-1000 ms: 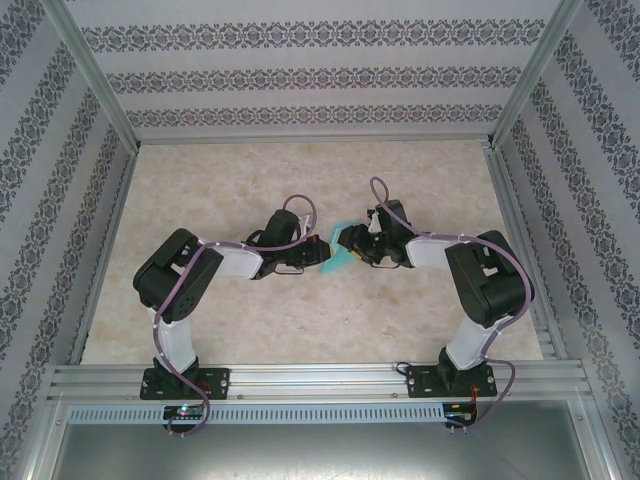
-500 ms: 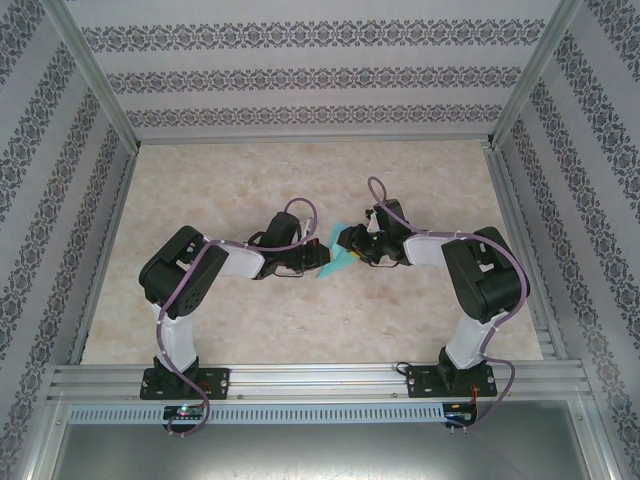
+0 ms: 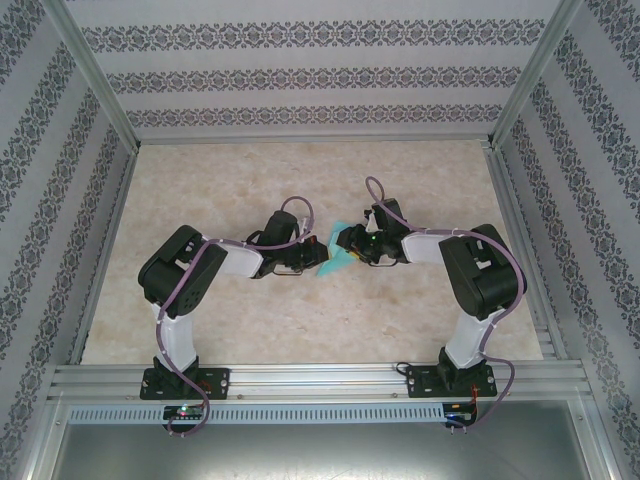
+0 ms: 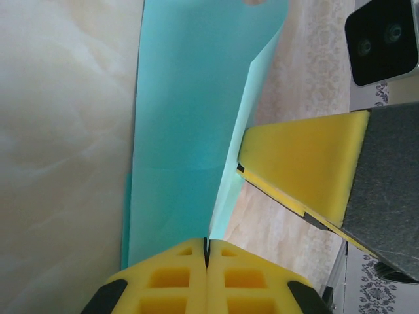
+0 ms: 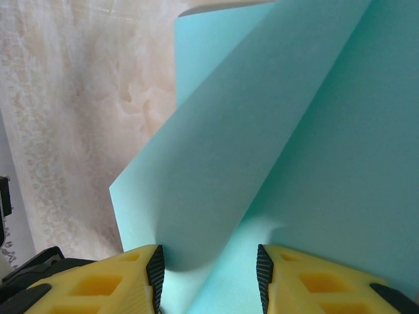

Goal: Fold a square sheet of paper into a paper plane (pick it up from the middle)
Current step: Fourth fold the wing at the center of the table.

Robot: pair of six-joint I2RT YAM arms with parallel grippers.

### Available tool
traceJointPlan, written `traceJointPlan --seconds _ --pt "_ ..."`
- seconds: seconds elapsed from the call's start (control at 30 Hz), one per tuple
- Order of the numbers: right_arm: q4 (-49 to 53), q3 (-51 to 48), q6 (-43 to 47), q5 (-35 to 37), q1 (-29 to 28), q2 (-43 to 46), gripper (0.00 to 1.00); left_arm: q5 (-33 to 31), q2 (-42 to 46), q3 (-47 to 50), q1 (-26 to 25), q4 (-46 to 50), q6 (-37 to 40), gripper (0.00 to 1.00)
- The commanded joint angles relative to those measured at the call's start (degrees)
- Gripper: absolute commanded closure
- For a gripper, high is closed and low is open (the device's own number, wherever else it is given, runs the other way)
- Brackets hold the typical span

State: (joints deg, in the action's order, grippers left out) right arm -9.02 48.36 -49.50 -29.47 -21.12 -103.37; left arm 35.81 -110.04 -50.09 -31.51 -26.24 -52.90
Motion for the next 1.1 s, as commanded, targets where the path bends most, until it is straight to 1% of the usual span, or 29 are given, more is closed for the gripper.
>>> traceJointPlan --seconds 0.0,0.13,0.2,0.33,0.4,0.6,0.73,0.9,0.97,1.07 --pt "4.0 1.4 1.2 2.5 0.4 -1.5 0.55 0.2 -1.0 1.0 0.7 -2.4 -1.0 0.94" --pt "7.5 2.6 1.6 4.3 0.2 -1.7 0.55 0.3 -0.9 1.0 0.8 -2.1 -1.0 0.91" --pt "9.4 3.3 1.8 5.5 -0.2 -1.8 0.55 0.3 -0.7 1.0 1.0 -1.7 -0.8 0.88" --pt "15.9 5.8 3.0 8.7 -1.2 -2.7 0.58 0.1 0.7 1.2 1.7 -0.4 -0.2 0.76" --pt "18.0 6.9 3.2 9.4 -1.4 -3.2 0.58 0.1 1.8 1.4 2.1 0.0 0.3 0.71" --pt "20.1 8.0 3.5 10.6 -1.9 -4.1 0.57 0.3 4.5 1.1 2.8 3.0 3.5 0.64" --pt "20.2 8.3 3.5 10.9 -2.1 -4.4 0.56 2.8 4.6 0.4 2.8 4.5 5.5 0.62" --pt "20.3 8.4 3.4 10.9 -2.2 -4.6 0.56 3.6 5.4 -0.5 1.9 12.0 11.0 0.63" --pt "20.3 8.5 3.4 10.8 -2.2 -4.8 0.56 3.7 5.5 -0.4 1.5 13.4 11.8 0.65" --pt "20.3 8.6 3.4 10.8 -2.3 -5.0 0.56 4.2 5.1 0.0 1.2 13.0 11.8 0.7"
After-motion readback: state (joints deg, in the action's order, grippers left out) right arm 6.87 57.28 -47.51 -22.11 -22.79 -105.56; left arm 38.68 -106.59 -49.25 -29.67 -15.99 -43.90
